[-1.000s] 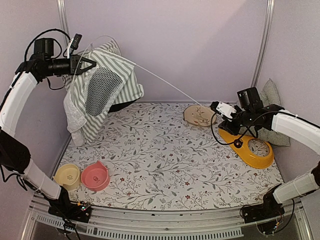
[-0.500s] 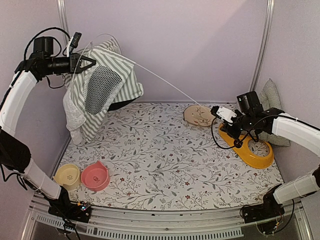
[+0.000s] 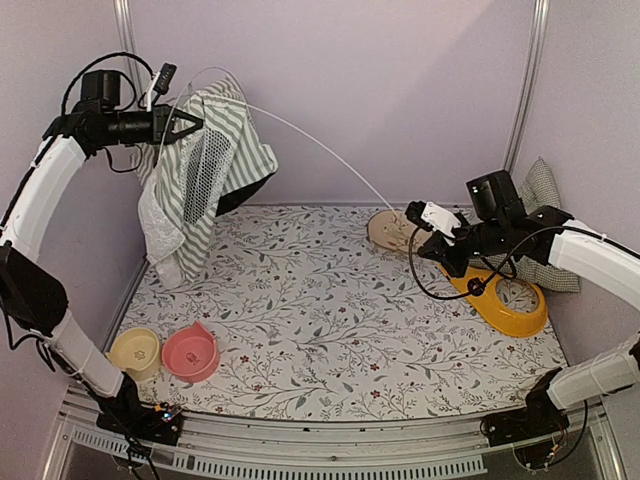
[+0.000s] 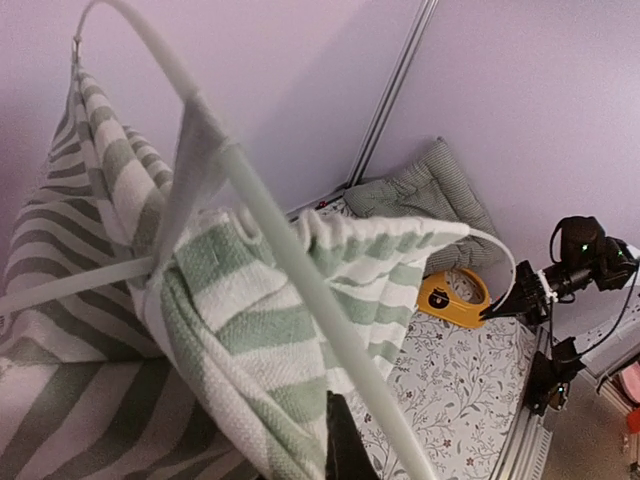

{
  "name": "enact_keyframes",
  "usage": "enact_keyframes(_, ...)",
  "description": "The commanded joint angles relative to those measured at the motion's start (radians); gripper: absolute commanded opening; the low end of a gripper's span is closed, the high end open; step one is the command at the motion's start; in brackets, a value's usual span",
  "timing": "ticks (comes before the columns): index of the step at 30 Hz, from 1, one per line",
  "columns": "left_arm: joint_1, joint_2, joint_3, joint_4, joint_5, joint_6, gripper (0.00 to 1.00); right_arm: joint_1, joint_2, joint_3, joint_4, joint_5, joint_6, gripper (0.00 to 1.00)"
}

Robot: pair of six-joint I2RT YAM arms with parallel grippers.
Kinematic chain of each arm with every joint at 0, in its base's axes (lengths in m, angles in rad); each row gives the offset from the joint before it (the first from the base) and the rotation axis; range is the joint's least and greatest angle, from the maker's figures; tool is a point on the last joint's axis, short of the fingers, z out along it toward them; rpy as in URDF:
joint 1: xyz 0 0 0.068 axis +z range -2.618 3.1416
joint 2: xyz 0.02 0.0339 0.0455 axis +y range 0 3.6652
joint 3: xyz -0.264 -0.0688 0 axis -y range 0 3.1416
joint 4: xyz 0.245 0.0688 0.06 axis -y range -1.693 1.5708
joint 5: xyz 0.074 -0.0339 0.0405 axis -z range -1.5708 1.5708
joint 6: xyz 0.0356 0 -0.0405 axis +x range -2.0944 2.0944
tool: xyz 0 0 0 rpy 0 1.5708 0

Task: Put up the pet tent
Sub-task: Pick up the tent pole from the tent.

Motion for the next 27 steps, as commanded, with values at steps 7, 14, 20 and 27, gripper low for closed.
enact_keyframes(7, -0.088, 0.134, 0.081, 0.058, -0.082, 0.033, 0.07, 0.206, -0.277, -0.149, 0.273, -0.251, 0.265, 0.0)
enact_keyframes(14, -0.113, 0.142, 0.058, 0.127, -0.188, 0.001, 0.39, 0.302, -0.376, -0.244, 0.417, -0.113, 0.468, 0.0)
enact_keyframes(20, -0.156, 0.112, 0.07, 0.207, -0.41, -0.022, 0.74, 0.425, -0.302, -0.262, 0.556, 0.033, 0.565, 0.0)
enact_keyframes(27, -0.152, -0.026, 0.0, 0.344, -0.664, -0.059, 0.85, 0.471, -0.221, -0.251, 0.652, 0.117, 0.619, 0.0)
